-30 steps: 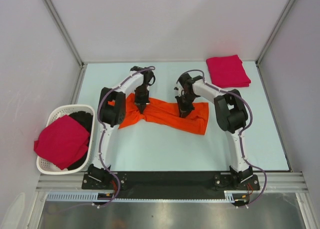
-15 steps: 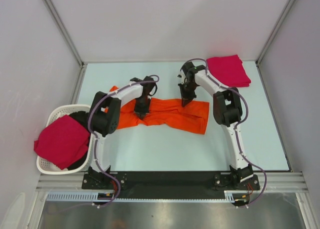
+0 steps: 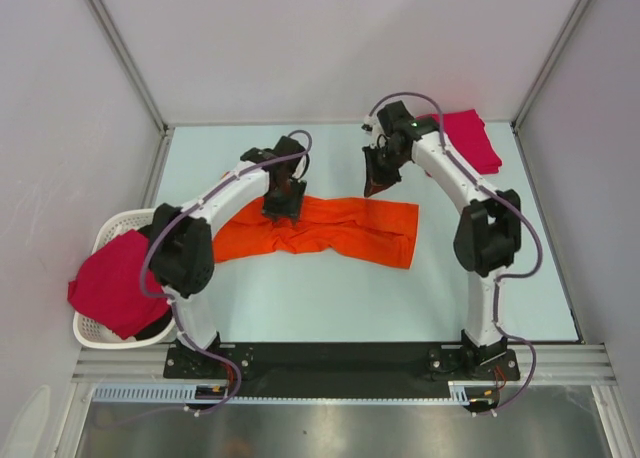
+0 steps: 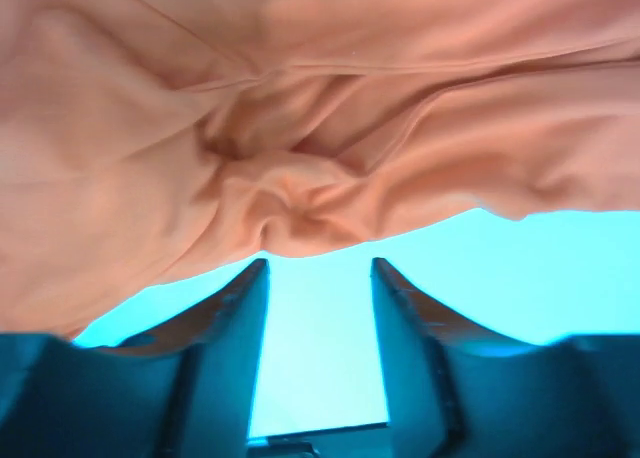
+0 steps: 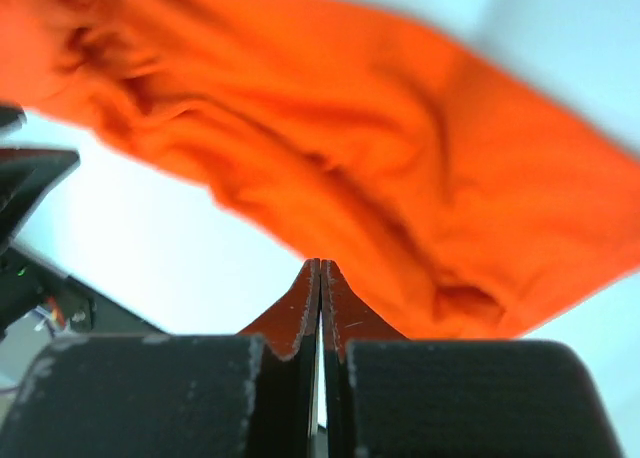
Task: Fold and stack the t-shirts
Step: Fold the other side of the tshirt into a rectangle
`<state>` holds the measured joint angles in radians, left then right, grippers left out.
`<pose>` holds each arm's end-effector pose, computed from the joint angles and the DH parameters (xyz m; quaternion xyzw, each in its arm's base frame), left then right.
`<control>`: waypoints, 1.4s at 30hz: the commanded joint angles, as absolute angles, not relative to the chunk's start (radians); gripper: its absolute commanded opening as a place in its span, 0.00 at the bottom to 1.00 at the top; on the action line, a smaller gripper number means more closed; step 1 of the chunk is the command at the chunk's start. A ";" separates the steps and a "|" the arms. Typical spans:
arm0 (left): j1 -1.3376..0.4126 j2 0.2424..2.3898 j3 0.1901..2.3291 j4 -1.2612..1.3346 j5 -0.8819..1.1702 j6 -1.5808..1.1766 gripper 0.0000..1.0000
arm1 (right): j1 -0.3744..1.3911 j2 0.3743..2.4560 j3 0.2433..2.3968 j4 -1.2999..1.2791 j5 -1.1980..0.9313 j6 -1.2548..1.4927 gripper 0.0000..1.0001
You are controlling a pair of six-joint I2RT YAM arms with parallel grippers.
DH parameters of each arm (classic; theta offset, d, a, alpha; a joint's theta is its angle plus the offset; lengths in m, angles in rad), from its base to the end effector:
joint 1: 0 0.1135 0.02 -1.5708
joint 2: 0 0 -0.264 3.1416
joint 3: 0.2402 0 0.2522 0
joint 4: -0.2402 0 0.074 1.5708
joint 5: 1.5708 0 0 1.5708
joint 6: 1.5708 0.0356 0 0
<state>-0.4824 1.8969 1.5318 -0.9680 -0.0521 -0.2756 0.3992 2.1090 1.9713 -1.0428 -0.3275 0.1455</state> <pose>0.3380 -0.1749 0.2257 0.0994 0.9876 -0.0198 0.1197 0.4076 0.1844 0.2664 -0.1538 0.9561 0.2055 0.1413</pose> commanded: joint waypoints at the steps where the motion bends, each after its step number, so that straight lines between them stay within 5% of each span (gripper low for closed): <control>1: -0.469 1.769 1.536 -0.936 -0.143 -0.241 0.57 | 0.414 1.958 1.785 -1.036 -0.342 0.193 0.00; 8: -0.399 1.698 1.480 -0.841 -0.086 -0.193 0.78 | 0.410 1.726 1.448 -0.732 -0.284 0.385 0.02; 16: -0.295 1.723 1.482 -0.808 0.046 -0.258 0.80 | 0.393 1.589 1.473 -0.850 -0.187 0.350 0.25; 21: -0.291 1.622 1.523 -0.775 0.173 -0.227 0.77 | 0.304 1.480 1.373 -0.787 -0.311 0.281 0.31; 25: -0.290 1.429 1.412 -0.720 0.207 -0.264 0.81 | 0.241 1.477 1.391 -0.709 -0.428 0.253 0.38; 26: -0.290 1.383 1.323 -0.621 0.224 -0.293 0.94 | 0.241 1.489 1.411 -0.721 -0.442 0.221 0.39; 29: -0.331 1.276 1.314 -0.598 0.235 -0.412 0.99 | 0.236 1.523 1.419 -0.695 -0.498 0.195 0.47; 36: -0.413 1.311 1.492 -0.759 0.184 -0.413 1.00 | 0.183 1.566 1.465 -0.620 -0.575 0.233 0.53; 42: -0.417 1.402 1.389 -0.645 0.245 -0.302 1.00 | 0.155 1.617 1.540 -0.600 -0.528 0.274 0.53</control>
